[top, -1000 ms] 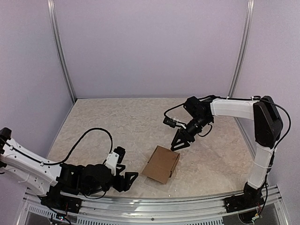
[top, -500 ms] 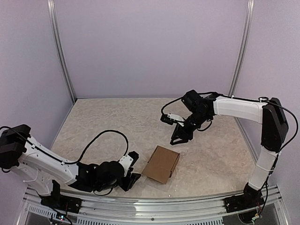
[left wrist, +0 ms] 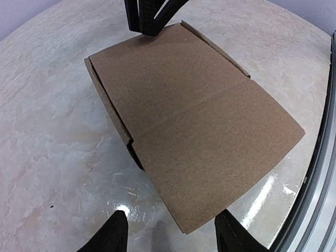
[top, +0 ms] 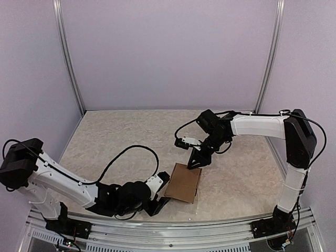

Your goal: Fold the paper box

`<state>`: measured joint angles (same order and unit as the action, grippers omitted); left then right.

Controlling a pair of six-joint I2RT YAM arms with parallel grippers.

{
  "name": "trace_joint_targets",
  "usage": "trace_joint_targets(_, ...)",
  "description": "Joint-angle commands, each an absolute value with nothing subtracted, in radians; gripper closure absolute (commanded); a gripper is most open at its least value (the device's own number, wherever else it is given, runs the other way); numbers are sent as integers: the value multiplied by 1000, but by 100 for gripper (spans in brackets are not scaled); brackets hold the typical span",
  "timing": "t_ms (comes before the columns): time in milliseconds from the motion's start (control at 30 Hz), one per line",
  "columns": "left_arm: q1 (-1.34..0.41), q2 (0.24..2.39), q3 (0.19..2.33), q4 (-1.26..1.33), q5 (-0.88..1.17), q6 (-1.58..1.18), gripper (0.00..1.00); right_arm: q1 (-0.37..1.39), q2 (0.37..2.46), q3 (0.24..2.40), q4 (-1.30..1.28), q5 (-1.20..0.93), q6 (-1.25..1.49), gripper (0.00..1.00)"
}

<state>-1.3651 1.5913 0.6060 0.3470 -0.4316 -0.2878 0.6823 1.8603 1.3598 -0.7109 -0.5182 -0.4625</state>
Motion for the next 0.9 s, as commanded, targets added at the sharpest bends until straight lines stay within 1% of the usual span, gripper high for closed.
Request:
trace_joint_targets(0,-1394,1614,638,281,-467,-268,45,684,1901,1347,-705,-518,-468,83)
trace_joint_targets(167,-1409,1594,638,242,-497,-278,44,683,1932,1351,-704,-522,-462,88)
trace_joint_targets(233,-1413,1579,638,228,-512,-280,44,672,1948,1360,-707,-545,-452,91)
trace_joint_targets(300,-1419,1558,636,218,-532,-280,44,658,1973,1385,-723,-571,-445,92)
trace_joint_targets(500,-1435,1507,610,231,-549,-241,44,594,2039,1428,-749,-643,-440,93)
trace_joint_targets(700,-1439,1486,579,257,-547,-225,42,569,2069,1464,-775,-679,-452,92)
trace_joint_targets(867,-1409,1514,583,310,-540,-189,41,561,2081,1481,-777,-699,-453,91)
